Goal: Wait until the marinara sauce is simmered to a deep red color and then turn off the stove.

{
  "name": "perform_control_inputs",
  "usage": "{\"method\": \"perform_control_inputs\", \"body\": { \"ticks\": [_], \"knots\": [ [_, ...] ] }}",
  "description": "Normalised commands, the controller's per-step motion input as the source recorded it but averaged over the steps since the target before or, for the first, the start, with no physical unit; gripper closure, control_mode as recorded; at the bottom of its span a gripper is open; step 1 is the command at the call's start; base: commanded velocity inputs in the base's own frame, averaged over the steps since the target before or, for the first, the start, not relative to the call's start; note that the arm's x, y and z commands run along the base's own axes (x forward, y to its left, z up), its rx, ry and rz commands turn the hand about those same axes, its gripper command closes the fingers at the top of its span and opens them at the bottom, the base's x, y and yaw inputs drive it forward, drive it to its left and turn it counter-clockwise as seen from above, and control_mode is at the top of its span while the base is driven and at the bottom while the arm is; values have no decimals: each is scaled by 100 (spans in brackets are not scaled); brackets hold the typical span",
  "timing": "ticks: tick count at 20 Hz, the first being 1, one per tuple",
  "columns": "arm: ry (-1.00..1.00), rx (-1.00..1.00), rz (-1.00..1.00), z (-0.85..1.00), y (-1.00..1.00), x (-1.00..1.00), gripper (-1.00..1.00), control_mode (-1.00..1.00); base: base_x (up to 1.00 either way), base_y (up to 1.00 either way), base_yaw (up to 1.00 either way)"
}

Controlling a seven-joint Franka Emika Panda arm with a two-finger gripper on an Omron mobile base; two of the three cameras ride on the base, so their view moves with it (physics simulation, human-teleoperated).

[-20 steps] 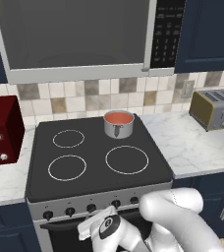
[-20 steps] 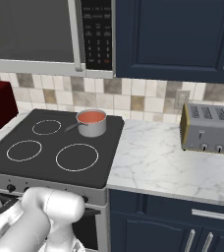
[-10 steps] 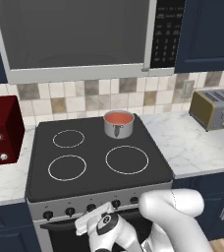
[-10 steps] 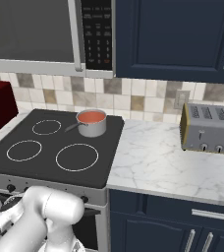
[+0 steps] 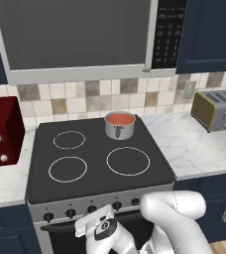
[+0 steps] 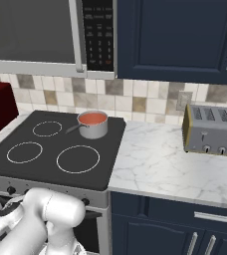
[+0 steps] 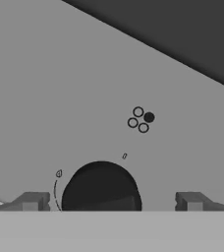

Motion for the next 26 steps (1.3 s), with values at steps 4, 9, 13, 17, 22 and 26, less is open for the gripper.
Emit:
{"method": "perform_control_inputs", "body": {
  "ticks": [4, 9, 13, 17, 22, 26],
  "knots": [
    [0, 0, 0, -16, 7, 8, -100, -100, 0, 0, 0],
    [0, 0, 0, -8, 2, 2, -100, -100, 0, 0, 0],
    [0, 0, 0, -1, 0, 0, -100, -100, 0, 0, 0],
    [0, 0, 0, 0, 0, 0, -100, -100, 0, 0, 0],
    [0, 0, 0, 0, 0, 0, 100, -100, 0, 0, 0],
    [0, 0, 0, 0, 0, 0, 100, -100, 0, 0, 0]
  ]
}}
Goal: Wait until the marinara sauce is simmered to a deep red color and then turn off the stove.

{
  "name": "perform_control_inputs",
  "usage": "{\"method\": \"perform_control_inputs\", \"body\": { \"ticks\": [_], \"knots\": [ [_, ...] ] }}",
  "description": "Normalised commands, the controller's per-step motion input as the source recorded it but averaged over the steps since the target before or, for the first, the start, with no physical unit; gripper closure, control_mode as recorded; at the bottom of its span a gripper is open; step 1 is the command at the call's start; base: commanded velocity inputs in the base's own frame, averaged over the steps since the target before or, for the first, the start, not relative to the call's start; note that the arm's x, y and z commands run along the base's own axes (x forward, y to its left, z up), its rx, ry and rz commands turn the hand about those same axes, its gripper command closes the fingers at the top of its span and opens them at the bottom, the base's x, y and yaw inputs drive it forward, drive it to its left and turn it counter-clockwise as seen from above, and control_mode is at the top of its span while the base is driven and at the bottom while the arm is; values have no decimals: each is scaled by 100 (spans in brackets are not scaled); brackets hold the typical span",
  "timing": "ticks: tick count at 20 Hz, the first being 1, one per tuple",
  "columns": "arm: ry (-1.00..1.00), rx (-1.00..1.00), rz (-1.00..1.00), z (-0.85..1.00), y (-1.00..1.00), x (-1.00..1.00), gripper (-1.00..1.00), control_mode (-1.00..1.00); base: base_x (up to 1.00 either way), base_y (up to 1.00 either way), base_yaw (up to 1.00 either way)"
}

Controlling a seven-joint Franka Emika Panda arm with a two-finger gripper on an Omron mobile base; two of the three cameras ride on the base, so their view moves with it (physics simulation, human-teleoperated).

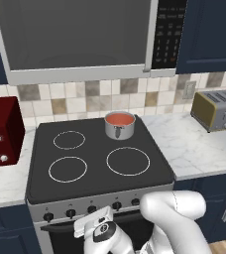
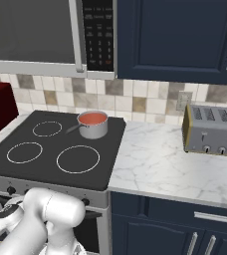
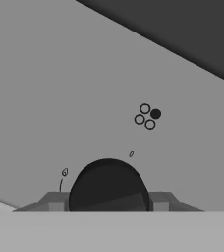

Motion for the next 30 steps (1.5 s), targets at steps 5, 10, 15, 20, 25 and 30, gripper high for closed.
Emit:
{"method": "perform_control_inputs", "body": {
  "ticks": [5, 10, 15, 20, 25, 30],
  "knots": [
    [0, 0, 0, 0, 0, 0, 100, -100, 0, 0, 0],
    [0, 0, 0, 0, 0, 0, 100, -100, 0, 0, 0],
    [0, 0, 0, 0, 0, 0, 100, -100, 0, 0, 0],
    [0, 0, 0, 0, 0, 0, 100, -100, 0, 0, 0],
    [0, 0, 0, 0, 0, 0, 100, -100, 0, 0, 0],
    [0, 0, 0, 0, 0, 0, 100, -100, 0, 0, 0]
  ]
}}
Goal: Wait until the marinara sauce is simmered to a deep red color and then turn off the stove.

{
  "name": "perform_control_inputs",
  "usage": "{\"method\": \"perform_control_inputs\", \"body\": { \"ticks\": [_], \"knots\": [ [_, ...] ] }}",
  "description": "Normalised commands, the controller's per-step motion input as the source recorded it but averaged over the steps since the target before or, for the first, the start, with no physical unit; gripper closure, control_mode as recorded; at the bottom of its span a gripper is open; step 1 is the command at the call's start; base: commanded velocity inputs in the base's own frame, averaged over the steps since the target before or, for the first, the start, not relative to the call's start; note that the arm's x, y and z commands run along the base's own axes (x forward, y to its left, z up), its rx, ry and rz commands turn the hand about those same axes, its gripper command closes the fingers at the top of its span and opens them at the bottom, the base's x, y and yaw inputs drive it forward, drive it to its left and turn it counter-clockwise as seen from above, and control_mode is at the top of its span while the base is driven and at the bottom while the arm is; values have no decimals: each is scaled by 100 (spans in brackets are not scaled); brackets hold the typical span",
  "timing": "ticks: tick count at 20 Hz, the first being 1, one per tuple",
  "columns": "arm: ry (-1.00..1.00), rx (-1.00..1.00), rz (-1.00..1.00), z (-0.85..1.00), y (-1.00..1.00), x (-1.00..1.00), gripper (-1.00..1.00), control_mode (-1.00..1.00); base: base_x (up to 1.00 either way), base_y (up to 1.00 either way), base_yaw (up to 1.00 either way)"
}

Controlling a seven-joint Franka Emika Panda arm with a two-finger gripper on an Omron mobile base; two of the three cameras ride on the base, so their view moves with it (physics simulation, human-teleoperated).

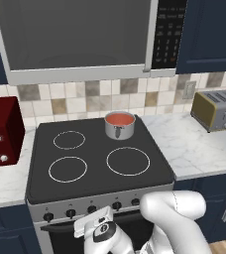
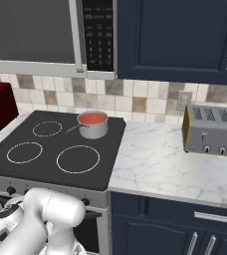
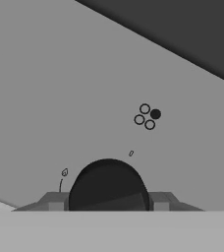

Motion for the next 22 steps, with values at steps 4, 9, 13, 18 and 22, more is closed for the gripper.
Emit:
{"method": "perform_control_inputs", "body": {
  "ticks": [4, 9, 13, 18, 22],
  "knots": [
    [0, 0, 0, 0, 0, 0, 100, -100, 0, 0, 0],
    [0, 0, 0, 0, 0, 0, 100, -100, 0, 0, 0],
    [0, 0, 0, 0, 0, 0, 100, -100, 0, 0, 0],
    [0, 0, 0, 0, 0, 0, 100, -100, 0, 0, 0],
    [0, 0, 0, 0, 0, 0, 100, -100, 0, 0, 0]
  ]
}}
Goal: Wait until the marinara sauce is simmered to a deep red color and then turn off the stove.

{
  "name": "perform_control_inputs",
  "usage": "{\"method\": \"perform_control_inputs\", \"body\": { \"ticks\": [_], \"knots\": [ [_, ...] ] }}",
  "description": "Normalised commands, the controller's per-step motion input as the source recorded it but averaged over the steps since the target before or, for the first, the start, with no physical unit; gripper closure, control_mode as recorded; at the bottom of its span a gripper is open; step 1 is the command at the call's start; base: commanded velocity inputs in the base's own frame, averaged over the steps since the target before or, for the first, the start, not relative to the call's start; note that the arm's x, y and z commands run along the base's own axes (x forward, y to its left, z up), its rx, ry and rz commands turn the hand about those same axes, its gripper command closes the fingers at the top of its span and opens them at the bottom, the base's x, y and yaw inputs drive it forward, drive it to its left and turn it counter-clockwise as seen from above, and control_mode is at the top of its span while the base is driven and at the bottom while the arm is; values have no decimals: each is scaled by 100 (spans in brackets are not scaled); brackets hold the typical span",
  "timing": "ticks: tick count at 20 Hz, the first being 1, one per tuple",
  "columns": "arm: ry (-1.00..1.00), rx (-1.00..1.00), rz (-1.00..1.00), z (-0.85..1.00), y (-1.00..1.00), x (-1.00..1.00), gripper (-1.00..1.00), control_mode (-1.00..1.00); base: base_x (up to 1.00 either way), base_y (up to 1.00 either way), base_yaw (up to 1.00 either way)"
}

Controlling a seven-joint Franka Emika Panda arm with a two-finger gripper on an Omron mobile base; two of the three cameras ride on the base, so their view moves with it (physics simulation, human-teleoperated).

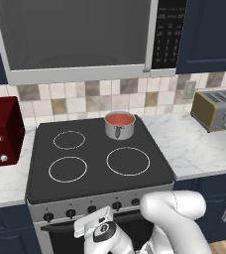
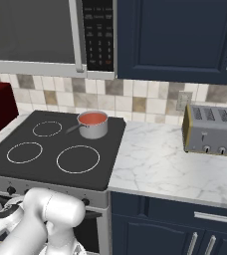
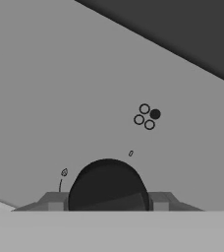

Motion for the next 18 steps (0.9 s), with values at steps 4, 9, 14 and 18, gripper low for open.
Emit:
{"method": "perform_control_inputs", "body": {
  "ticks": [4, 9, 14, 18],
  "knots": [
    [0, 0, 0, 0, 0, 0, 100, -100, 0, 0, 0],
    [0, 0, 0, 0, 0, 0, 100, -100, 0, 0, 0],
    [0, 0, 0, 0, 0, 0, 100, -100, 0, 0, 0],
    [0, 0, 0, 0, 0, 0, 100, -100, 0, 0, 0]
  ]
}}
